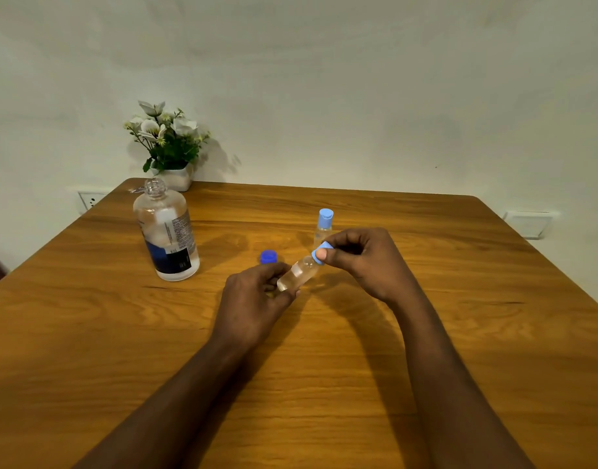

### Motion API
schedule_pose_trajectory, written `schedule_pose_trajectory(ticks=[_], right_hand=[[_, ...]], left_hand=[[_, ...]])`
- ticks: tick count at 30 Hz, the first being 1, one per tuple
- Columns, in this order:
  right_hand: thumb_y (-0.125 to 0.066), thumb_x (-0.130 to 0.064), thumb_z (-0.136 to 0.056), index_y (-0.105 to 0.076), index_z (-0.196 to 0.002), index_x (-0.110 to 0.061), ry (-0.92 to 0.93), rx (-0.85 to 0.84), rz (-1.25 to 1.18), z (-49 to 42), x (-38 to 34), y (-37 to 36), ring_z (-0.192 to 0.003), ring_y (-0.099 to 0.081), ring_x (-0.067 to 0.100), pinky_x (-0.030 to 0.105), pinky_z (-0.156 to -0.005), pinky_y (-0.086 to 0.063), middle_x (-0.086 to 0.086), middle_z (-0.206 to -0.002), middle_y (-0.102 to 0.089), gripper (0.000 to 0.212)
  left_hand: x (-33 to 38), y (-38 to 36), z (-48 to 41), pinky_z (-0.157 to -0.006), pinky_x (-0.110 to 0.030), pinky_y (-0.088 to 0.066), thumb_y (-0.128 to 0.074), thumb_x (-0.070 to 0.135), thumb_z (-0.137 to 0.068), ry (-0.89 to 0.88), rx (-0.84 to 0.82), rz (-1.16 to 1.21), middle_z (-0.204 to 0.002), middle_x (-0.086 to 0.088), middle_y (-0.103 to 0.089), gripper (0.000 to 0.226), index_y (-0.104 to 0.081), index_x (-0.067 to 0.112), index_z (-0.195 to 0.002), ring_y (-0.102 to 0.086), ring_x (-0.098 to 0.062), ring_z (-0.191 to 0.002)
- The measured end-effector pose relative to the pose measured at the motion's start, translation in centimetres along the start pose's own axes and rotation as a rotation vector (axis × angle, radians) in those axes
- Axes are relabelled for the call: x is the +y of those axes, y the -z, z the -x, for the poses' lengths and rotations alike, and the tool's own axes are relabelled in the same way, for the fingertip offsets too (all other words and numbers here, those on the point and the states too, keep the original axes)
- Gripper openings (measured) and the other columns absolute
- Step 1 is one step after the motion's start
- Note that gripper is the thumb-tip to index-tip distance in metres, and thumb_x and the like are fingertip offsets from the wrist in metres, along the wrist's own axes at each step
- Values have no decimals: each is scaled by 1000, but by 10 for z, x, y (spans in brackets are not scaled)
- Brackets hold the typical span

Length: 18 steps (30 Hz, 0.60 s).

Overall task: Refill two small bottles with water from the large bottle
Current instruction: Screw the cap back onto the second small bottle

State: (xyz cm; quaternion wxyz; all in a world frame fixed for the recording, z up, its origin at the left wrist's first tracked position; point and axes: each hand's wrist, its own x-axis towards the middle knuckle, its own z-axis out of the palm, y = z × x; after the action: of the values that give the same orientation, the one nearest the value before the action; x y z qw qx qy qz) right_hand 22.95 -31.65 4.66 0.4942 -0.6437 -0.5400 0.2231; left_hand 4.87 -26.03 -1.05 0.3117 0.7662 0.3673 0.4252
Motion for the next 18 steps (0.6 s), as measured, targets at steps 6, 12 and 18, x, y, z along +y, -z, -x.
schedule_pose_trajectory(ticks=[6,12,18], right_hand=[[-60,-68,-72,-68,-61,-13,11,30,69,3,-1,-1,-59,-49,13,30,-60,-39,17,-65,-59,57],[-71,-7,-83,-73,-105,-22,43,12,-122,1,0,10,-94,-68,4,16,-78,-54,-11,-100,-73,26],[-75,-18,-81,-76,-92,-20,49,-3,-82,0,1,3,-88,-68,-2,8,-71,-49,-11,-90,-74,11]], left_hand=[[3,0,0,-78,-30,-56,-81,15,-70,0,-3,2,-85,17,-69,34,-72,21,-102,-67,2,-80],[2,0,-1,-78,-25,-55,-82,14,-69,34,-2,19,-82,18,-68,36,-72,21,-103,-66,4,-78],[-1,1,-1,-76,-24,-55,-81,17,-70,22,-11,0,-84,21,-67,37,-71,23,-105,-66,3,-80]])
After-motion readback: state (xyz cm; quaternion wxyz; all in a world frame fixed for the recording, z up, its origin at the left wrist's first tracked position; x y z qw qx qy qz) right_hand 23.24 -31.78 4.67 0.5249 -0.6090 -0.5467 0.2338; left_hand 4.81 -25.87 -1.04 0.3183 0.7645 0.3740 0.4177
